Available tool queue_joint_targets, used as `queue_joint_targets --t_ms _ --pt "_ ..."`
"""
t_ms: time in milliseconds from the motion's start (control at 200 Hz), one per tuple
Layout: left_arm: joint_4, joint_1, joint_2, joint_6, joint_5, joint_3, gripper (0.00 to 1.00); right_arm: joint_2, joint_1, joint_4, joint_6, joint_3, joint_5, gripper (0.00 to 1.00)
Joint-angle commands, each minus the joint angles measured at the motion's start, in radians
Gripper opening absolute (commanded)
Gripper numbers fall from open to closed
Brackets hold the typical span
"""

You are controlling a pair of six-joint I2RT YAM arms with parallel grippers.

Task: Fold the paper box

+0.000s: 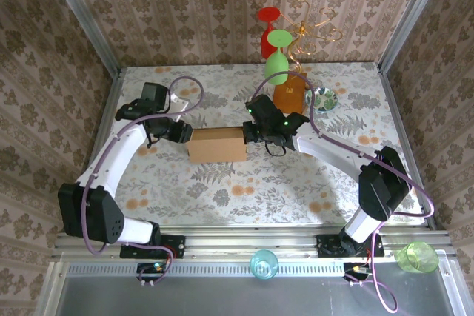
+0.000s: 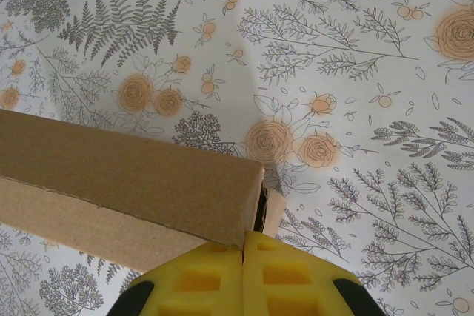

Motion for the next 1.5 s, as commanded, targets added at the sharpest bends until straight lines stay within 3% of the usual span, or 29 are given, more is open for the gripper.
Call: queue_joint_targets --t_ms 0,170,640,1190,1495 --pt "-0.015 -0.009 0.011 -0.013 0.013 0.027 0.31 0.019 0.006 -0.094 -0.005 -0.004 -0.015 0.0" --pt "-0.034 -0.013 0.005 -0.035 0.013 0.032 0.2 0.018 0.008 -0.095 0.0 -0.006 -0.015 0.0" --pt "-0.215 -0.017 0.095 -0.151 0.078 0.19 0.1 0.017 0.022 -0.129 0.005 0.001 0.007 0.0" --pt "-0.411 -0.027 0.199 -0.219 0.141 0.346 0.08 0.029 0.045 -0.143 0.012 0.006 0.045 0.0" --pt "-0.438 -0.027 0.224 -0.231 0.164 0.367 0.08 0.036 0.048 -0.149 0.016 0.009 0.047 0.0"
